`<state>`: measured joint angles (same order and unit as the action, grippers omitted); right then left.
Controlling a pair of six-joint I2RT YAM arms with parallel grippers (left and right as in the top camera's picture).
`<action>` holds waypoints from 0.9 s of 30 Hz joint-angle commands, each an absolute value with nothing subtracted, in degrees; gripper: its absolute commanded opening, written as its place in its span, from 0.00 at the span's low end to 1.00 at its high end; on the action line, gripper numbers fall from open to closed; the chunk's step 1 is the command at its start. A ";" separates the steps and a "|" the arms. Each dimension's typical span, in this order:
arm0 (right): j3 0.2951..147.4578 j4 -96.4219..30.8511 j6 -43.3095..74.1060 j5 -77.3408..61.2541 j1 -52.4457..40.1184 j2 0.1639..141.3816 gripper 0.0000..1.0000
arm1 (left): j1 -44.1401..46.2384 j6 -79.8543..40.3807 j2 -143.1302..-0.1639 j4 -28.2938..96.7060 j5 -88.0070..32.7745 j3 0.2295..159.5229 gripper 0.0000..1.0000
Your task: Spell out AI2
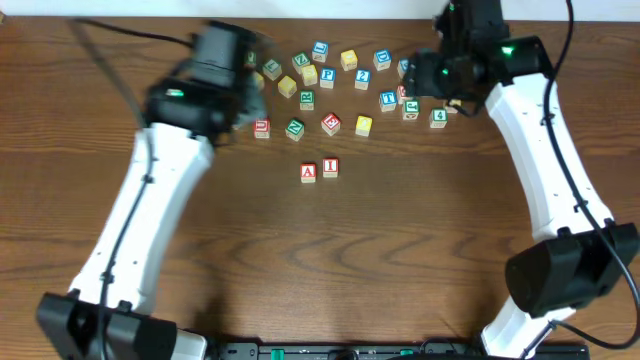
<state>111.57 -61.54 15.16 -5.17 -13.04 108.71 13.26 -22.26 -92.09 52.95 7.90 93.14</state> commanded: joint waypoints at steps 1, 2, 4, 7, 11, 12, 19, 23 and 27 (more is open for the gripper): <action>122.76 -63.75 14.74 -4.51 -14.70 115.44 0.78 | 6.90 -19.94 -90.70 53.58 8.62 94.11 0.50; 126.34 -64.64 14.76 -4.47 -15.14 118.04 0.78 | 5.56 -19.94 -90.70 53.63 8.62 94.08 0.50; 132.09 -65.78 15.49 -4.47 -15.94 122.61 0.77 | 3.73 -19.94 -90.70 53.63 8.62 94.11 0.50; 138.28 -64.93 17.47 -4.45 -17.02 128.92 0.77 | 2.35 -19.94 -90.72 53.63 8.62 94.08 0.50; 139.72 -60.34 20.73 -3.29 -18.11 134.21 0.78 | 2.15 -19.94 -90.76 53.63 8.62 94.08 0.56; 139.72 -59.59 21.10 -2.57 -18.37 135.20 0.78 | 2.15 -19.94 -90.76 53.71 8.62 94.08 0.57; 139.72 -56.95 22.15 -0.30 -19.64 141.47 0.76 | 2.15 -19.94 -90.76 54.24 8.62 93.97 0.61; 139.72 -55.81 24.49 0.10 -19.70 144.11 0.71 | 2.15 -19.94 -90.76 54.87 8.62 93.97 0.63; 139.72 -54.13 25.32 0.10 -19.99 146.58 0.68 | 2.15 -19.94 -90.78 55.24 8.62 93.97 0.63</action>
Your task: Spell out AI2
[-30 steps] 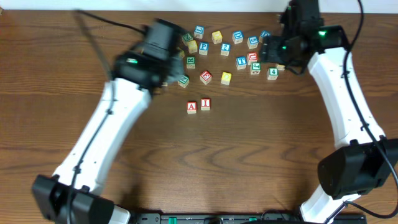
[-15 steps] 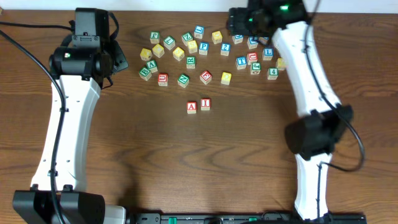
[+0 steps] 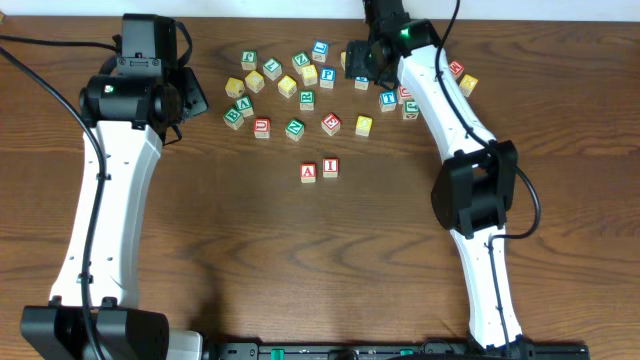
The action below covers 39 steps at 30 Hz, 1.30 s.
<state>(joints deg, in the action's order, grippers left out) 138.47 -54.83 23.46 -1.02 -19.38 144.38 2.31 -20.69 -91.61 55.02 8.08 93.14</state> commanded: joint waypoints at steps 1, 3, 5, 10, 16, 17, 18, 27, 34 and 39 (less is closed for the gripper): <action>139.72 -53.56 25.39 0.10 -19.99 147.20 0.67 | 2.15 -19.94 -90.78 55.27 8.62 93.97 0.63; 139.72 -52.82 26.44 0.73 -20.01 148.40 0.66 | 2.15 -19.94 -90.78 55.27 8.62 93.97 0.63; 139.72 -52.05 27.03 1.39 -20.10 149.60 0.66 | 2.15 -19.94 -90.78 55.27 8.62 93.97 0.63; 139.70 -49.67 27.42 3.66 -20.21 151.89 0.64 | 2.15 -19.94 -90.78 55.27 8.62 93.97 0.63; 139.70 -45.98 27.40 6.57 -20.29 152.90 0.62 | 2.15 -19.94 -90.78 55.27 8.62 93.97 0.63; 139.70 -45.54 27.40 6.57 -20.29 152.92 0.61 | 2.15 -19.94 -90.80 55.27 8.62 93.97 0.63; 139.70 -45.15 27.40 6.57 -20.29 152.94 0.59 | 2.15 -19.94 -90.83 55.27 8.62 93.97 0.63; 137.08 -41.25 27.38 6.57 -20.29 152.97 0.49 | 2.15 -19.94 -90.98 55.27 8.62 93.97 0.63; 135.52 -40.10 27.11 6.55 -20.25 152.94 0.44 | 2.15 -19.94 -90.98 55.24 8.62 93.97 0.63; 135.52 -40.05 25.61 6.55 -20.25 152.94 0.35 | 2.15 -19.94 -90.98 55.24 8.62 93.97 0.63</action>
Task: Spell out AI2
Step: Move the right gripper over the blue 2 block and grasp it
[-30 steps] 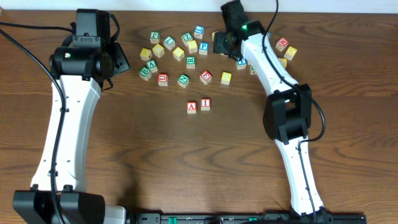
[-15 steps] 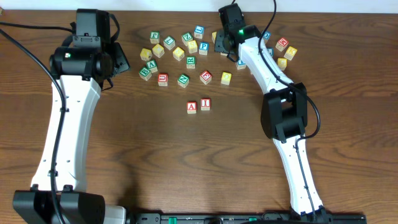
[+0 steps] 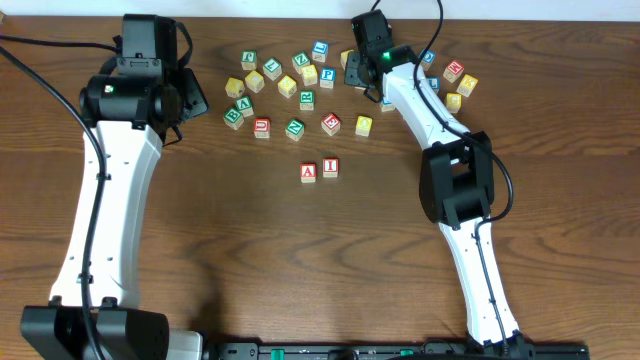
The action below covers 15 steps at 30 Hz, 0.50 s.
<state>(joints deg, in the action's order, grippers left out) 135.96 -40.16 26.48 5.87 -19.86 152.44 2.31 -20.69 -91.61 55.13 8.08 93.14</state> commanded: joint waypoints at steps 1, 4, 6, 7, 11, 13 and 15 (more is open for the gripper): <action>135.52 -40.05 25.32 6.52 -20.25 152.94 0.34 | 2.15 -19.94 -90.98 55.24 8.62 93.97 0.63; 135.68 -40.58 24.51 5.80 -19.92 152.83 0.29 | 2.15 -19.94 -90.98 55.20 8.62 93.97 0.63; 135.74 -41.15 23.90 5.63 -19.86 152.57 0.27 | 2.15 -19.94 -90.98 55.20 8.62 93.97 0.63; 135.76 -41.45 23.81 5.65 -19.81 152.29 0.26 | 2.15 -19.94 -90.98 55.22 8.62 93.97 0.63; 135.76 -42.30 22.00 5.65 -19.81 150.28 0.23 | 2.15 -19.94 -90.98 55.20 8.62 93.97 0.63; 135.76 -42.74 21.98 5.65 -19.79 148.94 0.22 | 2.15 -19.94 -90.98 55.22 8.62 93.97 0.63; 135.76 -43.29 21.02 5.63 -19.75 147.22 0.22 | 2.15 -19.94 -90.98 55.22 8.62 93.97 0.63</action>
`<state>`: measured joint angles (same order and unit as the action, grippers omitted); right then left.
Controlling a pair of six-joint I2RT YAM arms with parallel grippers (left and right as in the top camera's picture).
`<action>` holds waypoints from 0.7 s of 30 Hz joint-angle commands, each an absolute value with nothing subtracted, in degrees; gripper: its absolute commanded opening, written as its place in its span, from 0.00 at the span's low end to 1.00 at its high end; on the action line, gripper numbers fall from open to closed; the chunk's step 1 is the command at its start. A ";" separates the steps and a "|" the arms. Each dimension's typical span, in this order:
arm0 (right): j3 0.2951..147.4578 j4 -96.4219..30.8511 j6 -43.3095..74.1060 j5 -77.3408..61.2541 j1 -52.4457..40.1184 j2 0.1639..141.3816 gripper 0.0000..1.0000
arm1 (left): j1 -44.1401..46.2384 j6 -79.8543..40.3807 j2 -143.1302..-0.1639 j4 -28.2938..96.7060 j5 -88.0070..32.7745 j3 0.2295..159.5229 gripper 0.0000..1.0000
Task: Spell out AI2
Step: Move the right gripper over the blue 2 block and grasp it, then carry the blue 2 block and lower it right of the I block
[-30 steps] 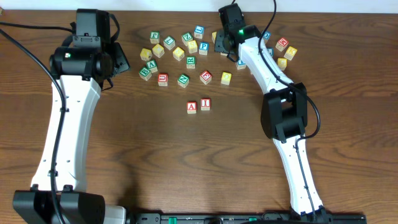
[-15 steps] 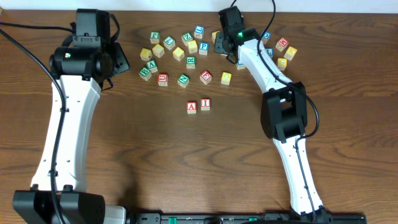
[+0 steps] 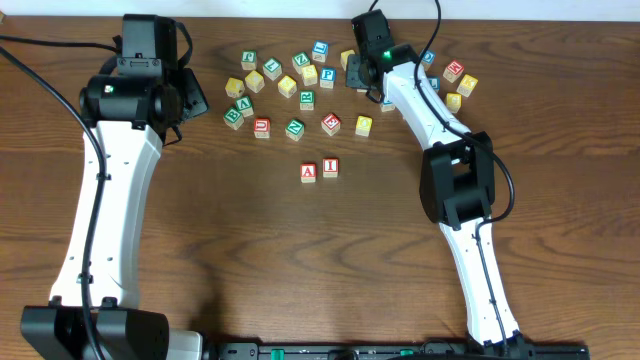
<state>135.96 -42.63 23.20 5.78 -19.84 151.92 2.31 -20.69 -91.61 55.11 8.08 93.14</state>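
The red A block (image 3: pixel 308 172) and the red I block (image 3: pixel 330 167) stand side by side at mid-table, reading "AI". My right gripper (image 3: pixel 355 72) is down among the loose letter blocks (image 3: pixel 295 95) at the back, at the cluster's right part. Its wrist covers the blocks beneath it, so the block with the 2 is hidden, and the jaws do not show. My left gripper (image 3: pixel 196 95) hangs left of the cluster, apart from the green block (image 3: pixel 233 116), with its fingers spread and nothing in them.
More blocks lie right of the right arm, among them a red one (image 3: pixel 453 70) and yellow ones (image 3: pixel 467 85). The right arm's forearm (image 3: pixel 425 105) stretches diagonally from the cluster to its elbow (image 3: pixel 455 185). Bare wood lies in front of the A and I.
Almost nothing differs. My right gripper stays low over the same spot in the block cluster, and the left arm and all visible blocks are where they were.
A and I stood paired throughout. At first both arms were blurred in motion, the left over the cluster's left edge, the right far right. Then the left was left of the blocks and the right reached the cluster's right part, where it remains.
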 commanded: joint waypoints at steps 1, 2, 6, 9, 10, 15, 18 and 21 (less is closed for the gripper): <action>135.76 -43.75 20.64 5.65 -19.77 146.34 0.22 | 2.15 -19.94 -90.98 55.22 8.62 93.97 0.63; 135.76 -44.40 20.40 5.65 -19.75 145.23 0.22 | 2.15 -19.94 -90.98 55.22 8.62 93.97 0.63; 135.76 -48.71 19.40 5.54 -19.77 139.94 0.22 | 2.15 -19.94 -90.98 55.20 8.62 93.97 0.63; 135.76 -54.08 19.05 5.39 -19.79 135.90 0.20 | 2.15 -19.94 -90.98 55.20 8.62 93.97 0.63; 135.76 -56.12 19.05 5.37 -19.81 134.63 0.19 | 2.15 -19.94 -90.98 55.22 8.62 93.97 0.63; 135.76 -68.93 19.00 3.97 -19.99 128.62 0.18 | 2.15 -19.94 -90.98 55.18 8.62 93.97 0.63; 135.76 -76.25 19.00 3.25 -20.25 127.48 0.18 | 2.15 -19.94 -90.98 55.20 8.62 93.97 0.63; 135.48 -83.15 19.03 3.22 -20.82 127.98 0.18 | 2.15 -19.94 -90.98 55.18 8.62 93.97 0.63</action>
